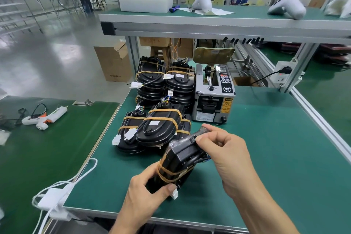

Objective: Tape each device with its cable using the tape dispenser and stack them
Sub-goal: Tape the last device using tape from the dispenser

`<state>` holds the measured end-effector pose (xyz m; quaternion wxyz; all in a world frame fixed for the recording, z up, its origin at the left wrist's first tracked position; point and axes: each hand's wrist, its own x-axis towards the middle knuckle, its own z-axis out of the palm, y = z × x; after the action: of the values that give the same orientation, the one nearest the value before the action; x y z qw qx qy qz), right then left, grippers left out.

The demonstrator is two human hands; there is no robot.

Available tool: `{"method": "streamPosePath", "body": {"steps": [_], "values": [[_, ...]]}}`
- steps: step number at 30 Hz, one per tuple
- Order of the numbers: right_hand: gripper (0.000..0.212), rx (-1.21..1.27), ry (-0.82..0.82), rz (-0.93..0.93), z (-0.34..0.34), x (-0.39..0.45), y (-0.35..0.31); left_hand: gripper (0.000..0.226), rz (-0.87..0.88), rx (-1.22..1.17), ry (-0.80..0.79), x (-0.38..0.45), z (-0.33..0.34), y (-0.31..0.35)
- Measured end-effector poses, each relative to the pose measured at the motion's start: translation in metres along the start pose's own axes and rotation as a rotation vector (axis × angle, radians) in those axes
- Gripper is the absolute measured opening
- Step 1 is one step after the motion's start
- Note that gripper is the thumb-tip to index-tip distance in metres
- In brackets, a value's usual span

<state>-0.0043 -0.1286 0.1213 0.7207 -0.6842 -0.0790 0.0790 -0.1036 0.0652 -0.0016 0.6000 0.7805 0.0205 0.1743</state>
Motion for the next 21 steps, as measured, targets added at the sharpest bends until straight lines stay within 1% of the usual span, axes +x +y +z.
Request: {"method": "streamPosePath", "body": {"steps": [7,12,14,16,19,21], "values": [[0.016,-0.003,0.015,-0.009,0.002,0.002,0.003,0.058,-0.004,0.001,-0.007,0.001,0.0,-0.003],[0.018,-0.053,0.026,-0.025,0.002,0.003,0.008,0.061,-0.007,-0.011,-0.013,0.001,0.0,-0.006],[0.015,-0.081,0.044,-0.038,0.003,0.004,0.01,0.061,-0.006,-0.011,-0.016,0.001,0.0,-0.007],[0.008,-0.114,0.072,-0.047,0.004,0.004,0.01,0.06,-0.003,0.0,-0.013,0.001,-0.001,-0.006],[0.017,-0.155,0.096,-0.058,0.006,0.003,0.008,0.06,-0.008,-0.001,-0.001,0.0,0.0,-0.004],[0.016,-0.173,0.087,-0.063,0.005,0.004,0.008,0.06,-0.01,-0.005,0.002,0.0,0.0,-0.003]]}}
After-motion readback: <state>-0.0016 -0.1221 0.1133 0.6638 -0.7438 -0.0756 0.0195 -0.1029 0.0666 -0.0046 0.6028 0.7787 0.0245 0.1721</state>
